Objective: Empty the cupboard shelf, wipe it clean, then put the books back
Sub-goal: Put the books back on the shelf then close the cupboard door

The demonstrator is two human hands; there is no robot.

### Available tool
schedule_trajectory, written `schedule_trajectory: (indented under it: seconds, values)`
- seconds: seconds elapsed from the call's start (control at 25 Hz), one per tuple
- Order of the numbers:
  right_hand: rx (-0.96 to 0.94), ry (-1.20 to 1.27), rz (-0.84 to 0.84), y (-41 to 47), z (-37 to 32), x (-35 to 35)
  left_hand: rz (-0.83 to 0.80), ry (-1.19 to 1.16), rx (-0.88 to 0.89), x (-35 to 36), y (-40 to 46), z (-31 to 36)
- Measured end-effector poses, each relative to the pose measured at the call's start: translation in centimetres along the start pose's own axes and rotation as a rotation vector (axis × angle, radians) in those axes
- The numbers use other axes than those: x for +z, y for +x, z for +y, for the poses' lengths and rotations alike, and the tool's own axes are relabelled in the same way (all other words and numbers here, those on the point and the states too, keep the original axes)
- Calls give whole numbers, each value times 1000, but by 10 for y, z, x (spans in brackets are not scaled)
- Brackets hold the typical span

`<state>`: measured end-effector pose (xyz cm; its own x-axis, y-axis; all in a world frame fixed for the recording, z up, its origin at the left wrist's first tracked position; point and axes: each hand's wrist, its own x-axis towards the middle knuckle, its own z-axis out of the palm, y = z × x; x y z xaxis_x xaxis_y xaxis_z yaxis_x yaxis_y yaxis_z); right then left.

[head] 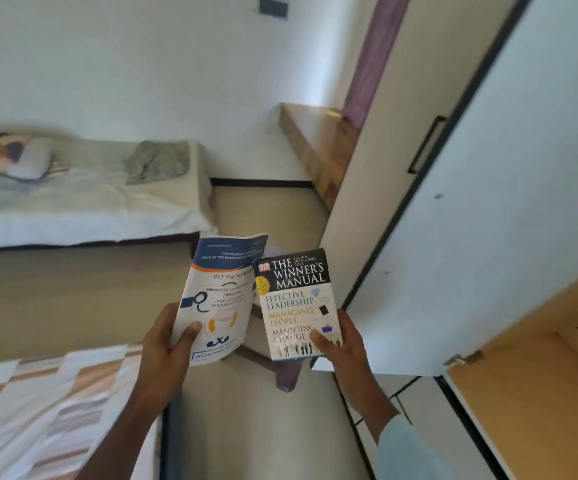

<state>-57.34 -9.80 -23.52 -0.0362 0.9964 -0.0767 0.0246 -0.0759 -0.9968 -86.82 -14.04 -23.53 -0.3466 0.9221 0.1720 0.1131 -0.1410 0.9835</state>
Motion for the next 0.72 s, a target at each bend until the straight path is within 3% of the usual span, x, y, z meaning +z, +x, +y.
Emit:
schedule_trajectory:
  seconds: [0.28, 0.44, 0.72]
  values:
    - [-127, 176, 152, -59, -40, -140, -241, -71, 226, 117, -44, 86]
    - [-177, 366, 308, -99, -55, -217, -327, -147, 262, 186, -57, 126]
    - [-344, 433, 627, -155, -96, -330, -529, -252, 376, 339, -90, 187]
